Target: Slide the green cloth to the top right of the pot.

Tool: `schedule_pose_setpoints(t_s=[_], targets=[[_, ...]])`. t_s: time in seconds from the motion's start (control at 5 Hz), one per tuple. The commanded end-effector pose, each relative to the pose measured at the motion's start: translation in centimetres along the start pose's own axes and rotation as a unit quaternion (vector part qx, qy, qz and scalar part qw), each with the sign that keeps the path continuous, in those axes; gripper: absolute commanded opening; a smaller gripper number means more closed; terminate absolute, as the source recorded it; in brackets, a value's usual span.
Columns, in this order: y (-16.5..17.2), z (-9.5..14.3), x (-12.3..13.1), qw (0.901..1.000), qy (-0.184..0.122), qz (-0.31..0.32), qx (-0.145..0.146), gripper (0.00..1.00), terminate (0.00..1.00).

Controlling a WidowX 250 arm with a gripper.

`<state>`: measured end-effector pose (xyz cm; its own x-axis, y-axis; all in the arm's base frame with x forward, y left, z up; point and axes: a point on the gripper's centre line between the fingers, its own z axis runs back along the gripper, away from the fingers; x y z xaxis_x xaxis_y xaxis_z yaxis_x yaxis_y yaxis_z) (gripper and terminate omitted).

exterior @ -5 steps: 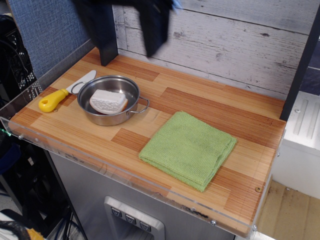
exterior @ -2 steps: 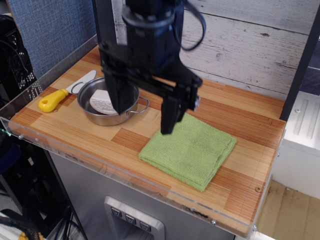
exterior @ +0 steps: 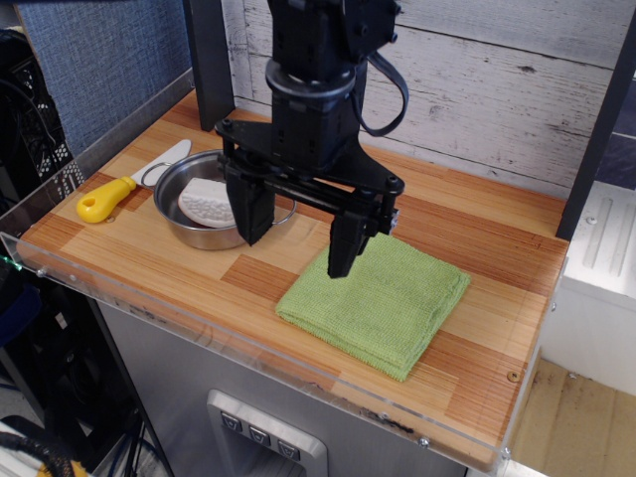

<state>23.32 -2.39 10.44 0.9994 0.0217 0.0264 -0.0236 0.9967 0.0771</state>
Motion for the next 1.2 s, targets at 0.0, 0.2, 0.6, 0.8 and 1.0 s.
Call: schedule_pose_setpoints(t_s=[0.0, 0.2, 0.6, 0.8, 1.0], targets=[[-1.1, -1.8, 1.8, 0.9998, 0.003, -0.011, 0.015, 1.00, 0.00], [-1.5, -4.0, 2.4, 0.9996, 0.019, -0.015, 0.013, 1.00, 0.00], [-2.0, -6.6, 2.9, 0.9989, 0.039, -0.025, 0.010, 1.00, 0.00], [-2.0, -7.1, 3.4, 0.9987, 0.048, -0.019, -0.002, 1.00, 0.00], [-2.7, -7.4, 4.2, 0.9978, 0.057, -0.019, -0.029, 1.00, 0.00]])
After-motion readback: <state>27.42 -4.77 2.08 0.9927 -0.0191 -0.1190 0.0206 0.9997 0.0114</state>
